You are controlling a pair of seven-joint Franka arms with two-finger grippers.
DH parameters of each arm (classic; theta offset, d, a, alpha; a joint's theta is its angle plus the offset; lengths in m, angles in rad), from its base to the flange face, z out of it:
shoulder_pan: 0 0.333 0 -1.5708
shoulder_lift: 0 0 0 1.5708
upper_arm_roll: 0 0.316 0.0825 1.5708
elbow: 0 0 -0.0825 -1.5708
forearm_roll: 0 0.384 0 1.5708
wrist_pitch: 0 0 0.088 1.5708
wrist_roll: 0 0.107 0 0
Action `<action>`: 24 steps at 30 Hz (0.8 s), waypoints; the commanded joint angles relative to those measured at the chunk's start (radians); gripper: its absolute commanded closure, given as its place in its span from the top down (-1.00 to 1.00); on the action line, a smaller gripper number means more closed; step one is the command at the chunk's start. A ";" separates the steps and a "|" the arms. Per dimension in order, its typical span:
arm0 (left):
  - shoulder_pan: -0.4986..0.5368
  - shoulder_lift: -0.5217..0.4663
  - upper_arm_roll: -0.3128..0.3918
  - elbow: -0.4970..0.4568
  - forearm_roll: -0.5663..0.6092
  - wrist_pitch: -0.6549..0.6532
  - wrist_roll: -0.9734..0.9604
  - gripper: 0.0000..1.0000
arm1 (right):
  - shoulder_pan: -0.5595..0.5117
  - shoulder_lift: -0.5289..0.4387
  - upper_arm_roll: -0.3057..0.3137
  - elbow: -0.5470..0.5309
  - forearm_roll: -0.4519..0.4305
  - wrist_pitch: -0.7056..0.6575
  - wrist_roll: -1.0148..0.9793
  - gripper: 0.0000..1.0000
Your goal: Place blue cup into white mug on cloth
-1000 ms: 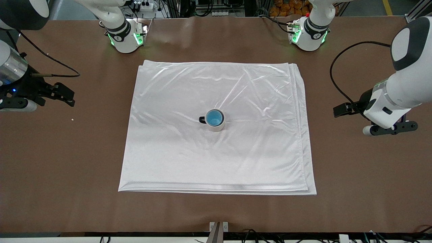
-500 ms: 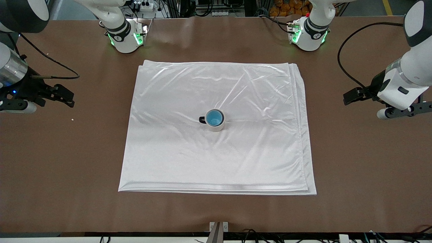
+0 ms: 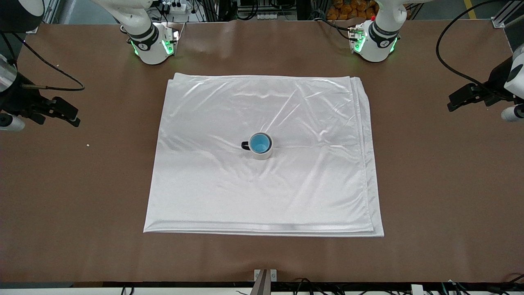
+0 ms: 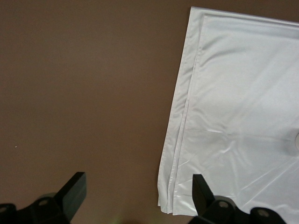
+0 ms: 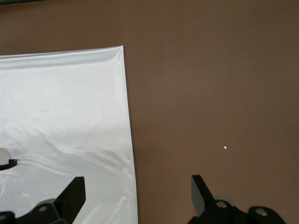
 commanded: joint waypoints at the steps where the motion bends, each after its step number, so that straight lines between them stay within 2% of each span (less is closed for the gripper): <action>1: -0.036 -0.019 0.014 -0.010 0.047 -0.005 0.044 1.00 | -0.018 -0.025 0.013 0.007 0.025 -0.003 0.013 1.00; 8: -0.028 -0.022 0.019 -0.012 0.035 0.006 0.081 1.00 | -0.028 -0.024 0.007 0.051 0.023 -0.058 0.013 1.00; 24: -0.019 -0.006 0.019 -0.009 0.034 0.011 0.123 1.00 | -0.042 -0.031 0.001 0.067 0.027 -0.076 0.000 1.00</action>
